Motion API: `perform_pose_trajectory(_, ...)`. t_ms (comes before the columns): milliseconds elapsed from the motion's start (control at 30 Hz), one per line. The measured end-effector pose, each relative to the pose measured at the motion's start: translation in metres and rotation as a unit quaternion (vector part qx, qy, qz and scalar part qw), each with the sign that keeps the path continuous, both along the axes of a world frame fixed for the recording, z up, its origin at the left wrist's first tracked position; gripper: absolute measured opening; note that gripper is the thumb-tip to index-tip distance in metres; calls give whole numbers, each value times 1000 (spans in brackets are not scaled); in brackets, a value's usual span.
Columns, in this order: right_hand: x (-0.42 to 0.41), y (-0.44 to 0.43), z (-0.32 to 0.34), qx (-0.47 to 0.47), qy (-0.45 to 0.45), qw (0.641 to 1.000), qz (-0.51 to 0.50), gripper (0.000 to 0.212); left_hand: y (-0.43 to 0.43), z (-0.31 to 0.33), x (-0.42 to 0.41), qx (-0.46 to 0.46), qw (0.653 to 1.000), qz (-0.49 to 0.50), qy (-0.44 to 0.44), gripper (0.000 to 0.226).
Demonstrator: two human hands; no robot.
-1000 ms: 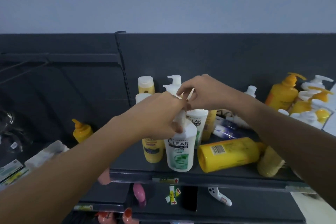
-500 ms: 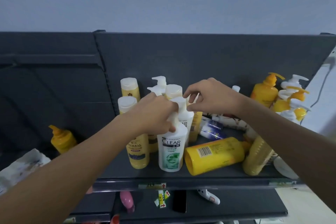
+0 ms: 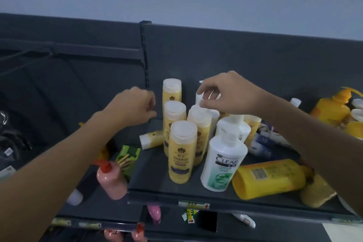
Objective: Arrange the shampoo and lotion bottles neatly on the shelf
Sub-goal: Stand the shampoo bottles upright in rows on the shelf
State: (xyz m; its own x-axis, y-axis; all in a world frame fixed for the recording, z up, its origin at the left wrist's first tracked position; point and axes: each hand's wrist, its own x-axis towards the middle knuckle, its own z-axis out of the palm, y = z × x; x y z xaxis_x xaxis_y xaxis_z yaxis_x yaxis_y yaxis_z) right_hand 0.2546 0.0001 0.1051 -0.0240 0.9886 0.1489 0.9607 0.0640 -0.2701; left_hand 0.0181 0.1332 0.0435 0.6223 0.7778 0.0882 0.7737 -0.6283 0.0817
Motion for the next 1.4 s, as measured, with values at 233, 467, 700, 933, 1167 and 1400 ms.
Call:
perform_pose_trajectory(233, -29, 34, -8, -43, -51, 998, 15, 31, 36, -101, 6, -111, 982, -4, 155, 64)
perform_pose_trajectory(467, -42, 51, -27, -62, -69, 996, 15, 37, 48, -127, 10, -163, 975, -2, 149, 81)
perform_pose_trajectory(700, -46, 61, -33, -81, -67, 994, 6, 43, 69, -81, 3, -148, 986, -12, 75, 60)
perform_pose_trajectory(933, -49, 68, -39, -78, -53, 995, -19, 52, 80, -17, 22, -66, 993, -91, -35, 57)
perform_pose_trajectory(1167, -40, 57, -29, -85, -50, 995, 3, 45, 79, 1, 56, -79, 979, -160, -95, 24)
perform_pose_trajectory(1400, -13, 29, -12, -45, -29, 998, -19, 37, 75, 8, 82, -67, 982, -173, -44, 38)
